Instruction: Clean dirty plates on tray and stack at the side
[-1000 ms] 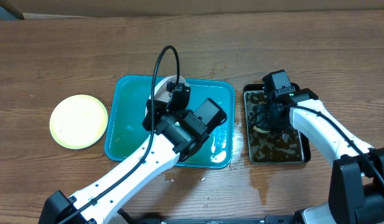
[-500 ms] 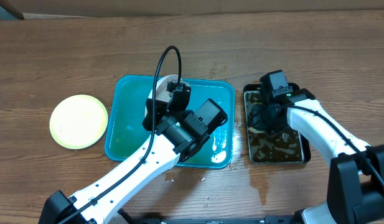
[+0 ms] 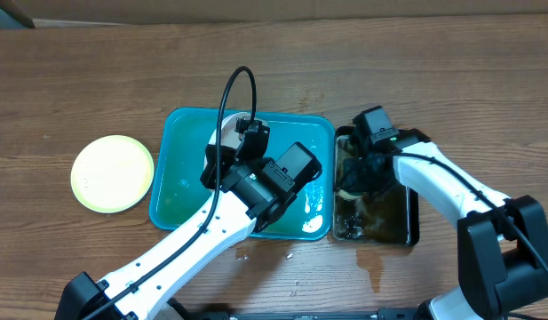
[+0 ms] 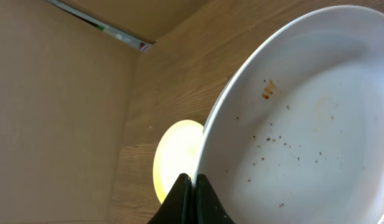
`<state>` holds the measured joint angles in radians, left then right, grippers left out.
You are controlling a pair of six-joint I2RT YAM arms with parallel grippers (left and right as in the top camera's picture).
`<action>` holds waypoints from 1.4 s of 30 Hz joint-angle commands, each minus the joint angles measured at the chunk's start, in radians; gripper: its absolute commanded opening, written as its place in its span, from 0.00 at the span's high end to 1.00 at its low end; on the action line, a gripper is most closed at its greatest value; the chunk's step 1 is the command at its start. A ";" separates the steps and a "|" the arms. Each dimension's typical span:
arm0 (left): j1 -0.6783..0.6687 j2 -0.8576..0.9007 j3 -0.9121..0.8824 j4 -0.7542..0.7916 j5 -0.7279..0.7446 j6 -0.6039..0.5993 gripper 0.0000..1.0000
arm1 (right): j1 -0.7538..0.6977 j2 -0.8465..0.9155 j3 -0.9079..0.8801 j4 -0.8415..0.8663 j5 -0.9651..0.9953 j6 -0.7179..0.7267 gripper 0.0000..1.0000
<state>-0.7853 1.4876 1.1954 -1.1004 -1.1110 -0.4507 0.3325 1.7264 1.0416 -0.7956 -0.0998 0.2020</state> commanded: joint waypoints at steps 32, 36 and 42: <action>0.007 -0.016 -0.002 0.000 0.032 -0.071 0.96 | -0.104 -0.002 0.005 -0.168 -0.305 -0.159 0.96; 0.007 -0.016 -0.002 -0.001 0.032 -0.070 0.96 | -0.105 -0.002 0.005 -0.186 -0.007 0.099 0.96; 0.007 -0.016 -0.002 0.000 0.039 -0.071 0.96 | -0.099 -0.002 0.005 -0.158 -0.074 0.175 0.96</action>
<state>-0.7837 1.4876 1.1954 -1.1004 -1.0725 -0.4957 0.2241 1.7264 1.0412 -0.9863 -0.1020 0.3874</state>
